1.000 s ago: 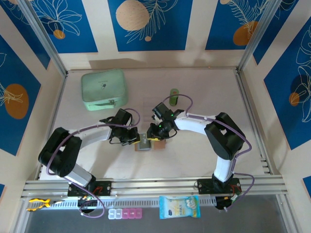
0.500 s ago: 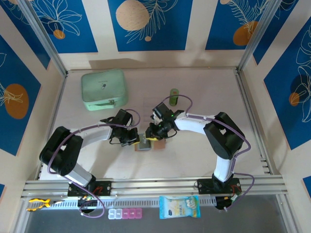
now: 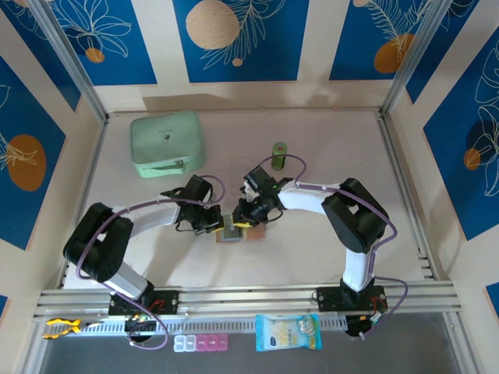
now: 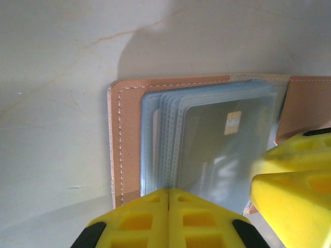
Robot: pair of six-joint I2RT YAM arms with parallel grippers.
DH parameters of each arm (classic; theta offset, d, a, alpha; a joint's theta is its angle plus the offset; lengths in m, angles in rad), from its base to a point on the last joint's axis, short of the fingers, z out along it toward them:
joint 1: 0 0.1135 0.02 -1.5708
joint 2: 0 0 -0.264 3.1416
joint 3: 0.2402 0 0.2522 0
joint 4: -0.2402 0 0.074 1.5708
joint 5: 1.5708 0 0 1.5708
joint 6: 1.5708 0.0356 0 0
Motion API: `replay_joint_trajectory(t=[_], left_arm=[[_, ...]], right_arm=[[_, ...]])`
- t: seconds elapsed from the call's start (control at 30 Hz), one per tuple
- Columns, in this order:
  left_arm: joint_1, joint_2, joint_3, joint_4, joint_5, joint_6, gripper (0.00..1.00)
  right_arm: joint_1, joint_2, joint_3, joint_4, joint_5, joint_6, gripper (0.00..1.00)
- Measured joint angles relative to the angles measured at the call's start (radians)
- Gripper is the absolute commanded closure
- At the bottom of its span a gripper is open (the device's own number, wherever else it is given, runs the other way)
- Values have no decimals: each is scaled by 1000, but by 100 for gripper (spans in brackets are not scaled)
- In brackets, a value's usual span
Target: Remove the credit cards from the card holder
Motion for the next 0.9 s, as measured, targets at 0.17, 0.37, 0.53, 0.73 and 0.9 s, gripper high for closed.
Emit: replay_joint_trajectory(t=[0.17,0.37,0.53,0.73,0.9], left_arm=[[0,0,0,0,0,0,95],[0,0,0,0,-1,0,95],[0,0,0,0,-3,0,95],[0,0,0,0,-3,0,95],[0,0,0,-1,-4,0,95]], right_arm=[[0,9,3,-16,8,-1,76],[0,8,13,-50,43,-8,76],[2,1,13,-61,63,-20,76],[2,-16,13,-79,89,-32,76],[3,-23,13,-93,100,-35,76]])
